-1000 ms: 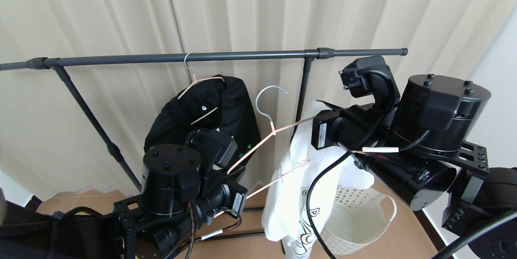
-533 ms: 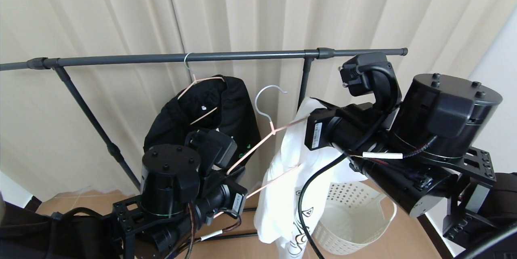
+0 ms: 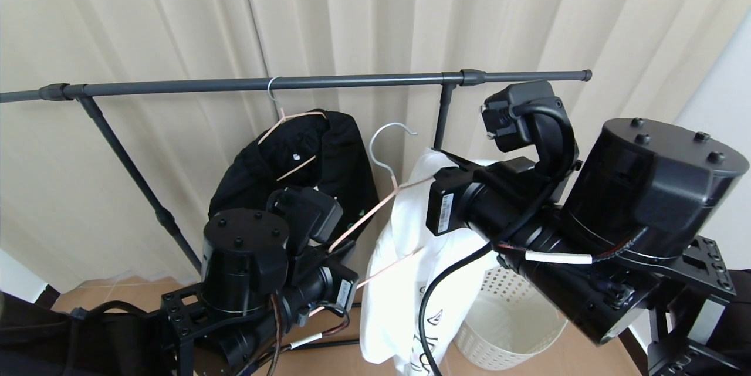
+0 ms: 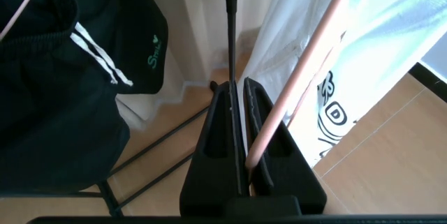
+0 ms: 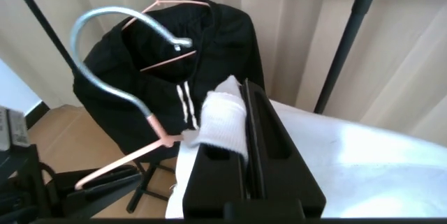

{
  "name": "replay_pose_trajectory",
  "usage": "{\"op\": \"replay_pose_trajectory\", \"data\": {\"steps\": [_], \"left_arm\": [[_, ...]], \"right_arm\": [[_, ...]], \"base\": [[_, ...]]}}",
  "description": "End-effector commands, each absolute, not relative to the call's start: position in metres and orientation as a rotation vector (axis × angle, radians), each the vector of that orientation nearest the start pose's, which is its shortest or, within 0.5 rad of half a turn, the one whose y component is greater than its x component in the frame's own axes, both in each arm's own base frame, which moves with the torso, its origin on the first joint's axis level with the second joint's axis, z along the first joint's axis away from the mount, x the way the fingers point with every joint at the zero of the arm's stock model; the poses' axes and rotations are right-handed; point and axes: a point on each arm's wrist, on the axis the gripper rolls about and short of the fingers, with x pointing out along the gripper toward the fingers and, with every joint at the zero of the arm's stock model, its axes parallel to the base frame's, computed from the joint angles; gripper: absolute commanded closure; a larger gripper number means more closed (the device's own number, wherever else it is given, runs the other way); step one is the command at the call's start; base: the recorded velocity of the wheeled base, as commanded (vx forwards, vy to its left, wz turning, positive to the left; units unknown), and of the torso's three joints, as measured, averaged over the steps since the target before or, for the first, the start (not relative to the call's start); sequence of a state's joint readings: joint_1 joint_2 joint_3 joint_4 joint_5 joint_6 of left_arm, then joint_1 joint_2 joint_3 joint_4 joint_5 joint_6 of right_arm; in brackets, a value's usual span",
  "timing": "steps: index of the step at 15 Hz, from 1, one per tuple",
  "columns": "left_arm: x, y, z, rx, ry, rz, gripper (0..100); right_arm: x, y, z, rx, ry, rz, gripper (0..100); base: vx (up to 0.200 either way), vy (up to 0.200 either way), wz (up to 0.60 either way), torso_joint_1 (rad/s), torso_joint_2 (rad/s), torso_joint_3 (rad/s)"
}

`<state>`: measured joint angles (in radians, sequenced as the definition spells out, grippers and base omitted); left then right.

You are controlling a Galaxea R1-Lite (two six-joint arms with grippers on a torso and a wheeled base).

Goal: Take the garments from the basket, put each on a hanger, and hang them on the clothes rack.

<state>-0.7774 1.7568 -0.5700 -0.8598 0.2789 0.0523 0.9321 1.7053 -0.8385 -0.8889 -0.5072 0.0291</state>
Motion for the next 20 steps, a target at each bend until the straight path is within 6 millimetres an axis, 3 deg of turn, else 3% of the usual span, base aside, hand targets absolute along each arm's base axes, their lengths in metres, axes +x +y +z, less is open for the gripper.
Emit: {"op": "replay_pose_trajectory", "data": {"steps": [1,10,17,18,20], "left_arm": [[0.209,-0.197,0.129,0.217,0.272,-0.502,100],[0.209,-0.197,0.131,0.213,0.264,-0.502,100],[0.207,-0.194,0.139,0.198,0.239,-0.500,100],[0.207,-0.194,0.139,0.197,0.238,-0.500,100],[0.206,-0.194,0.141,0.194,0.232,-0.500,100]], "right_arm": [[0.190,0.246,0.215,0.044,-0.011,0.442,100],[0.173,0.257,0.216,0.071,-0.010,0.485,100],[0.174,0.258,0.220,0.099,-0.017,0.466,100],[0.174,0.258,0.220,0.099,-0.017,0.463,0],[0.175,0.257,0.222,0.102,-0.022,0.457,0]], "base": [[0.000,0.000,0.00,0.000,0.00,0.000],[0.000,0.000,0.00,0.000,0.00,0.000],[0.000,0.000,0.00,0.000,0.00,0.000],[0.000,0.000,0.00,0.000,0.00,0.000],[0.000,0.000,0.00,0.000,0.00,0.000]]}}
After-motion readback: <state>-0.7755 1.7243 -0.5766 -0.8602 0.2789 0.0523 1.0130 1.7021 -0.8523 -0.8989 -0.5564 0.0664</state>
